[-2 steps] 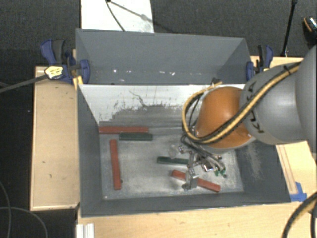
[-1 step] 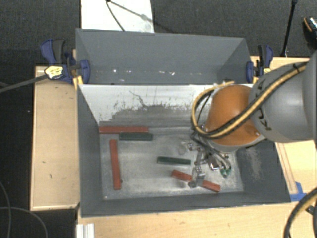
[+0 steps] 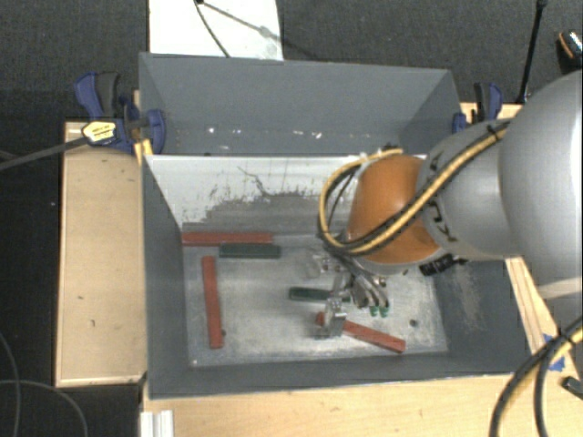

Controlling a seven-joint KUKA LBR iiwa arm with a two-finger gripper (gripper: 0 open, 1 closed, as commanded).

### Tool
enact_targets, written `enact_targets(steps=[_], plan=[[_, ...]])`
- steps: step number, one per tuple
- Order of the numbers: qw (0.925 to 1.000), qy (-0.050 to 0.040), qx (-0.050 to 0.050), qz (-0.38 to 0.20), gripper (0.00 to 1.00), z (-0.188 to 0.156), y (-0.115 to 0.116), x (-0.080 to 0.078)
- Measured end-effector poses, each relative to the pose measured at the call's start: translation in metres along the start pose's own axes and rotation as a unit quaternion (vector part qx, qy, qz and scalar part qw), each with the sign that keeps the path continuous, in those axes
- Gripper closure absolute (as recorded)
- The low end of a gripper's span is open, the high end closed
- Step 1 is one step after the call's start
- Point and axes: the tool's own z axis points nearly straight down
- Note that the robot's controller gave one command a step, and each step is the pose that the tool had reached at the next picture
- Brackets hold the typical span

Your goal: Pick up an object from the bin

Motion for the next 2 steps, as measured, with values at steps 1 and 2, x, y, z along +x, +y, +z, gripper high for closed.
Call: enact_targets(steps=[1, 2], plan=[[1.0, -0.0008, 0.001, -0.002, 0.0, -0.0003, -0.0001, -0.001], [1.0, -0.0008, 0.001, -0.004, 1.0, -0.0007, 0.0, -0.001]])
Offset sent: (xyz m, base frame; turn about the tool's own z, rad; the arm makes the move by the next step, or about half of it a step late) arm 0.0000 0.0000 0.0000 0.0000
